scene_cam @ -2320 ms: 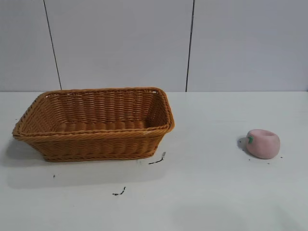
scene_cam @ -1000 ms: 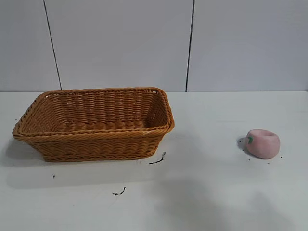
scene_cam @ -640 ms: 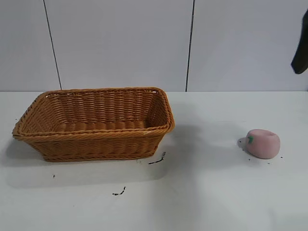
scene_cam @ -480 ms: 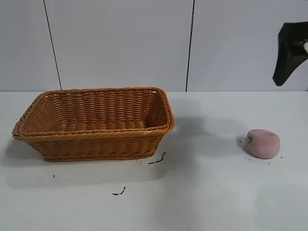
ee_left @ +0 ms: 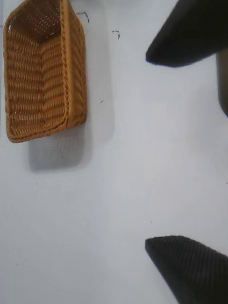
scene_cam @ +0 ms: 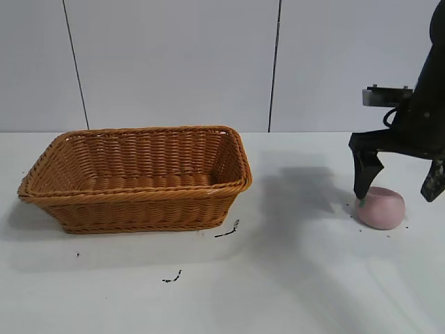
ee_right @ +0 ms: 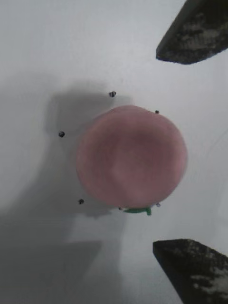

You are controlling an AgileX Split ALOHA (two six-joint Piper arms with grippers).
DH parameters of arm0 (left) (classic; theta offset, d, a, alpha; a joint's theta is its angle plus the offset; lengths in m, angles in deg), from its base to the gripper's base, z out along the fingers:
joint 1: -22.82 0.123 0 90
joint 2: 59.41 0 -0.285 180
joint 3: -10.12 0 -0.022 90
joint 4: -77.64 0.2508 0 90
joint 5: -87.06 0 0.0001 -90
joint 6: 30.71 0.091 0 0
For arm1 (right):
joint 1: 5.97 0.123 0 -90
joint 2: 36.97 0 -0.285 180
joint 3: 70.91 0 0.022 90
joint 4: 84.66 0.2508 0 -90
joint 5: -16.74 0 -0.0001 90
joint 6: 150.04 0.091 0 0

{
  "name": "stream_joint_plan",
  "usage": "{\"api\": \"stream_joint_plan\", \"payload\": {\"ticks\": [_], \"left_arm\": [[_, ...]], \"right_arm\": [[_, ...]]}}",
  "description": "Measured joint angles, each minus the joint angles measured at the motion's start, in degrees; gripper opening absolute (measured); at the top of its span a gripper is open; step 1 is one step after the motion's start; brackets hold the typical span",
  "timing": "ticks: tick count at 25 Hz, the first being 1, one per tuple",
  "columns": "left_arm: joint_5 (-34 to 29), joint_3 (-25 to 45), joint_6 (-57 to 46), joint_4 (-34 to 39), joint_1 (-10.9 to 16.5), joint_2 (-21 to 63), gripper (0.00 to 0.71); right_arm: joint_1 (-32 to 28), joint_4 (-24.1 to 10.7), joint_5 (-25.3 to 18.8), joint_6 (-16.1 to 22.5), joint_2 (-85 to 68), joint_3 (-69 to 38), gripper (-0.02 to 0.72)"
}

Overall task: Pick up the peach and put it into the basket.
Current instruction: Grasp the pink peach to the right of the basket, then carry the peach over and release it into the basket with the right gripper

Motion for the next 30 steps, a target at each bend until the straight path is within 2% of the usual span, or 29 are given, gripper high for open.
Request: {"api": "stream_joint_plan", "payload": {"ticks": [1, 3, 8, 9, 10, 13, 24, 30], "left_arm": [[0.0, 0.0, 0.0, 0.0, 0.0, 0.0, 0.693], [0.0, 0.0, 0.0, 0.0, 0.0, 0.0, 0.693], [0.0, 0.0, 0.0, 0.0, 0.0, 0.0, 0.693], [0.0, 0.0, 0.0, 0.0, 0.0, 0.0, 0.693], [0.0, 0.0, 0.0, 0.0, 0.0, 0.0, 0.693], [0.0, 0.0, 0.0, 0.0, 0.0, 0.0, 0.693], [0.0, 0.0, 0.0, 0.0, 0.0, 0.0, 0.693], [0.0, 0.0, 0.0, 0.0, 0.0, 0.0, 0.693]], "right_arm": [[0.0, 0.0, 0.1, 0.0, 0.0, 0.1, 0.659], [0.0, 0.0, 0.4, 0.0, 0.1, 0.2, 0.552], [0.0, 0.2, 0.9, 0.0, 0.1, 0.3, 0.092], [0.0, 0.3, 1.2, 0.0, 0.1, 0.3, 0.03], [0.0, 0.4, 1.3, 0.0, 0.0, 0.3, 0.01], [0.0, 0.4, 0.3, 0.0, 0.0, 1.3, 0.012], [0.3, -0.1, -12.5, 0.0, -9.4, 17.3, 0.012], [3.9, -0.7, -17.9, 0.0, -10.1, 27.3, 0.012]]}}
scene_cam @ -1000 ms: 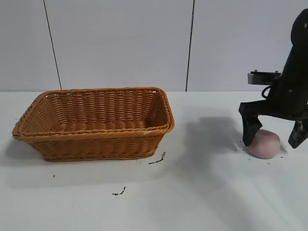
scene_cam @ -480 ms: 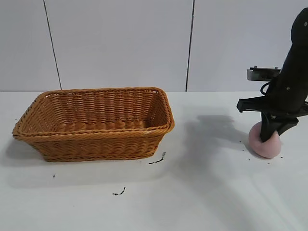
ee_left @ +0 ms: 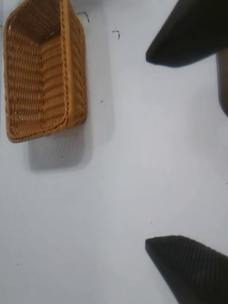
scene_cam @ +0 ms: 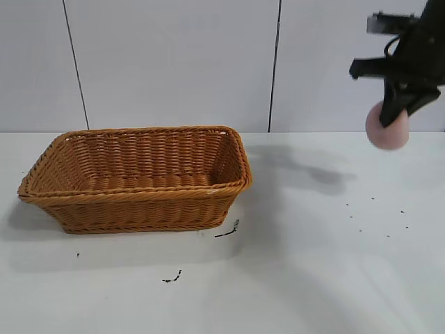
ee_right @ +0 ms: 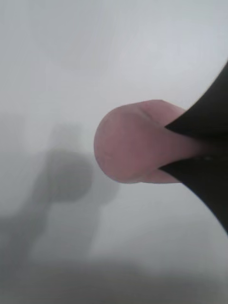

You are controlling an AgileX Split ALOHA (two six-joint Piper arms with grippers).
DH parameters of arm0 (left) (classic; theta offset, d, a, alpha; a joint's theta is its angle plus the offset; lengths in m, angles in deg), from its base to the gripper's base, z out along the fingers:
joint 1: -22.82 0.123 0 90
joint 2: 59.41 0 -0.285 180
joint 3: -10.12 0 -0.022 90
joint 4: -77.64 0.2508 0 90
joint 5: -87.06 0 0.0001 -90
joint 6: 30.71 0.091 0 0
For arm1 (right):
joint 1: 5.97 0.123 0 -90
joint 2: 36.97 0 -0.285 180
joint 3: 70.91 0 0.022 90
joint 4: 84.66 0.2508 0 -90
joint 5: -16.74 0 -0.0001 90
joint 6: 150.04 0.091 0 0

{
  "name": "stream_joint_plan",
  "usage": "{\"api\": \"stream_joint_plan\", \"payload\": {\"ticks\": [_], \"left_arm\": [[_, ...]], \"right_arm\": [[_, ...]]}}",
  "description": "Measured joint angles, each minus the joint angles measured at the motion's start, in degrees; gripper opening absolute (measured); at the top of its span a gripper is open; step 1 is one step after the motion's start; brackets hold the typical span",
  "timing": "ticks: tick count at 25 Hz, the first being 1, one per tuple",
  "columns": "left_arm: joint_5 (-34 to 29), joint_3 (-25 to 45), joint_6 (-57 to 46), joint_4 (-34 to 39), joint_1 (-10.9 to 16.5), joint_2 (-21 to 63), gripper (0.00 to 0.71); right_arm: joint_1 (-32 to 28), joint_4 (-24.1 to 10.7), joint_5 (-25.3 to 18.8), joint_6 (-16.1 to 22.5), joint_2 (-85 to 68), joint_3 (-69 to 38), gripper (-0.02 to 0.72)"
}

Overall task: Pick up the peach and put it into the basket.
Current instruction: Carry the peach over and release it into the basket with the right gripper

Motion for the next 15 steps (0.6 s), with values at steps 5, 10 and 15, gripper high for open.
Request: {"api": "stream_joint_plan", "payload": {"ticks": [5, 10, 15], "left_arm": [[0.0, 0.0, 0.0, 0.0, 0.0, 0.0, 0.693], [0.0, 0.0, 0.0, 0.0, 0.0, 0.0, 0.693], [0.0, 0.0, 0.0, 0.0, 0.0, 0.0, 0.693]], "right_arm": [[7.0, 0.0, -0.4, 0.0, 0.4, 5.8, 0.012], [16.1, 0.6, 0.0, 0.0, 3.0, 8.6, 0.012], [24.9, 1.6, 3.5, 0.0, 7.5, 8.6, 0.012]]}}
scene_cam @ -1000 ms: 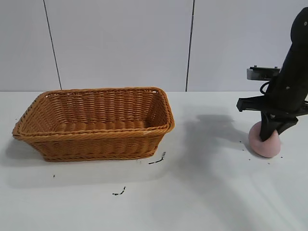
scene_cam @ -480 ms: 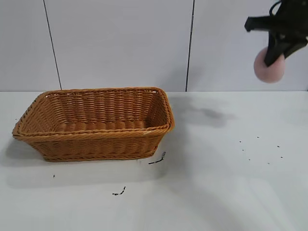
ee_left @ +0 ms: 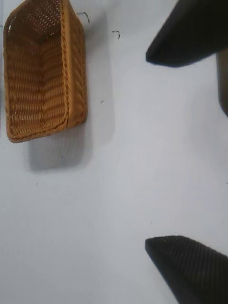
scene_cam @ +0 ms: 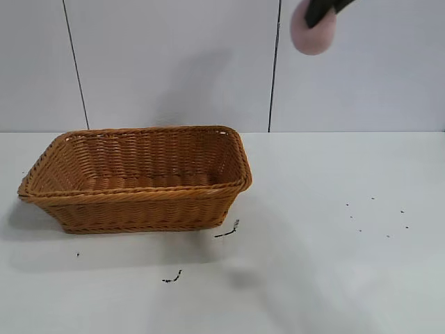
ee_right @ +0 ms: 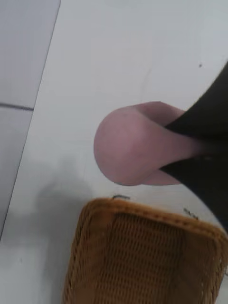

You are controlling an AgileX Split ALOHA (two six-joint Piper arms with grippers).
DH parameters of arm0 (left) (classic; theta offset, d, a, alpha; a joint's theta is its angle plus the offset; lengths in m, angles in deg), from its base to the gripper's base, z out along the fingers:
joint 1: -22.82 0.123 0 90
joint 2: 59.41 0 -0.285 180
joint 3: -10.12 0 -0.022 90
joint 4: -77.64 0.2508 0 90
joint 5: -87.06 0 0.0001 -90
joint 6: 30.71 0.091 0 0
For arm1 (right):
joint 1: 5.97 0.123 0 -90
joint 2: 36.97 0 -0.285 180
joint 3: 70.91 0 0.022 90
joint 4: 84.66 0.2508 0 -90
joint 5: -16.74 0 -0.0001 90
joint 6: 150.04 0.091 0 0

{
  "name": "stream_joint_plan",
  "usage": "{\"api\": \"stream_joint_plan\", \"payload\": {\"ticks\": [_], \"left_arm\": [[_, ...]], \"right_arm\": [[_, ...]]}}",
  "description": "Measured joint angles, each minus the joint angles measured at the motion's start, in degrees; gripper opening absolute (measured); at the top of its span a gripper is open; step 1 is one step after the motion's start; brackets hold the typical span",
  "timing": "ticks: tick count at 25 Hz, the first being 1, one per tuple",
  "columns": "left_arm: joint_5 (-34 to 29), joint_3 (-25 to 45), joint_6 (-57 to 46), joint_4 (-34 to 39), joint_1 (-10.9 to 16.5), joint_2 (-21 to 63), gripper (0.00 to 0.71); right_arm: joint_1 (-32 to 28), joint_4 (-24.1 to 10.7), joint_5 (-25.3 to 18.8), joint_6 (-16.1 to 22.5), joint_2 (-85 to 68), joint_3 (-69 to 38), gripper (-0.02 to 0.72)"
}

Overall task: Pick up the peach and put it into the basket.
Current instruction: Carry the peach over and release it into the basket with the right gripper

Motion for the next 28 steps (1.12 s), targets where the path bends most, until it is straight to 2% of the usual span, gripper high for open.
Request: {"api": "stream_joint_plan", "payload": {"ticks": [6, 12, 15, 16, 17, 19, 21, 23, 25, 28], "left_arm": [[0.0, 0.0, 0.0, 0.0, 0.0, 0.0, 0.693], [0.0, 0.0, 0.0, 0.0, 0.0, 0.0, 0.693], [0.0, 0.0, 0.0, 0.0, 0.0, 0.0, 0.693], [0.0, 0.0, 0.0, 0.0, 0.0, 0.0, 0.693], [0.0, 0.0, 0.0, 0.0, 0.0, 0.0, 0.693], [0.0, 0.0, 0.0, 0.0, 0.0, 0.0, 0.693], [0.0, 0.0, 0.0, 0.0, 0.0, 0.0, 0.693], [0.0, 0.0, 0.0, 0.0, 0.0, 0.0, 0.693], [0.0, 0.0, 0.0, 0.0, 0.0, 0.0, 0.693], [0.0, 0.0, 0.0, 0.0, 0.0, 0.0, 0.693]], "right_arm": [[5.8, 0.1, 6.3, 0.0, 8.3, 0.0, 0.012], [6.5, -0.2, 14.6, -0.2, 16.8, 0.0, 0.012], [6.5, -0.3, 16.0, -0.2, 18.6, 0.0, 0.015], [6.5, -0.3, 16.0, -0.2, 18.8, 0.0, 0.036], [6.5, -0.3, 16.0, -0.2, 18.9, 0.0, 0.078], [6.5, -0.3, 16.1, -0.2, 18.9, 0.0, 0.225], [6.5, -0.3, 15.8, -0.2, 18.9, 0.4, 0.454], [6.5, -0.3, 14.7, -0.2, 18.9, 1.9, 0.602], [6.5, -0.3, 12.2, -0.2, 18.8, 4.4, 0.662], [6.5, -0.3, 7.1, 0.1, 18.5, 10.6, 0.686]]}}
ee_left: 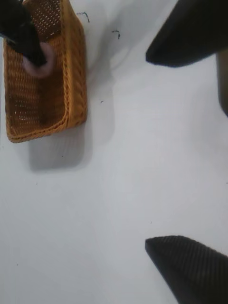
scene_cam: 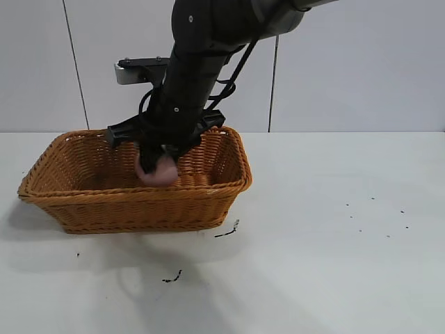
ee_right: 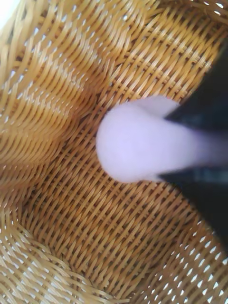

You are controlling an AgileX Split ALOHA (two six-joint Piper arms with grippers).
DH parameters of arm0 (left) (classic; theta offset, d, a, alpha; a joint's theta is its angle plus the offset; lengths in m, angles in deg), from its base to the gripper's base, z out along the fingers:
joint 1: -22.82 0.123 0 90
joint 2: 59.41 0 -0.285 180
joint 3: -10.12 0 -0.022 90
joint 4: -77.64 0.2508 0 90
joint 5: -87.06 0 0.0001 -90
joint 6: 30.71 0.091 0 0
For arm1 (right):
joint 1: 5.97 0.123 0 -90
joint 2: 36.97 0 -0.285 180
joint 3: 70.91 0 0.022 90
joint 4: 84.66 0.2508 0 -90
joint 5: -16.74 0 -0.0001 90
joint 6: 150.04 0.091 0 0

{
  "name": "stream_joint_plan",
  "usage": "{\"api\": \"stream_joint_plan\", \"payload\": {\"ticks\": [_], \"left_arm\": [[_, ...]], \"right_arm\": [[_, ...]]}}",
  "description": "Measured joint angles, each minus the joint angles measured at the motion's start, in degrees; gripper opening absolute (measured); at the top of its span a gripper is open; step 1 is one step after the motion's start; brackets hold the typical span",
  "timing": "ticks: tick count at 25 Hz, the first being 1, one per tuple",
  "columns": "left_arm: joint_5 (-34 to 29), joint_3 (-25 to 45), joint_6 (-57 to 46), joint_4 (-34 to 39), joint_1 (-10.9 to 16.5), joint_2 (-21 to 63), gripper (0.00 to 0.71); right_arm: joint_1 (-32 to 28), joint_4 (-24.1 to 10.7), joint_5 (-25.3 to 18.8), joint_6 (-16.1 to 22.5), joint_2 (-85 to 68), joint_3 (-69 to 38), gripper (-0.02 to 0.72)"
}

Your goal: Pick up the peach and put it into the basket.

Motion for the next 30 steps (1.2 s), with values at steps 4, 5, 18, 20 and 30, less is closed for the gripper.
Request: {"api": "stream_joint_plan", "payload": {"ticks": [4, 5, 18, 20, 30], "left_arm": [[0.0, 0.0, 0.0, 0.0, 0.0, 0.0, 0.693], [0.0, 0.0, 0.0, 0.0, 0.0, 0.0, 0.693], [0.0, 0.0, 0.0, 0.0, 0.0, 0.0, 0.693], [0.0, 0.0, 0.0, 0.0, 0.0, 0.0, 0.693], [0.0, 0.0, 0.0, 0.0, 0.0, 0.0, 0.693]], "right_arm": [[-0.9, -0.4, -5.9, 0.9, -0.3, 9.5, 0.689], [-1.6, -0.7, -7.0, 0.9, -0.3, 11.4, 0.69], [-22.9, -1.8, -14.2, 0.9, -0.3, 16.3, 0.695], [-26.2, -1.8, -15.2, 0.9, -0.3, 16.3, 0.695], [-32.7, -3.0, -18.6, 0.9, -2.7, 13.9, 0.695]]}}
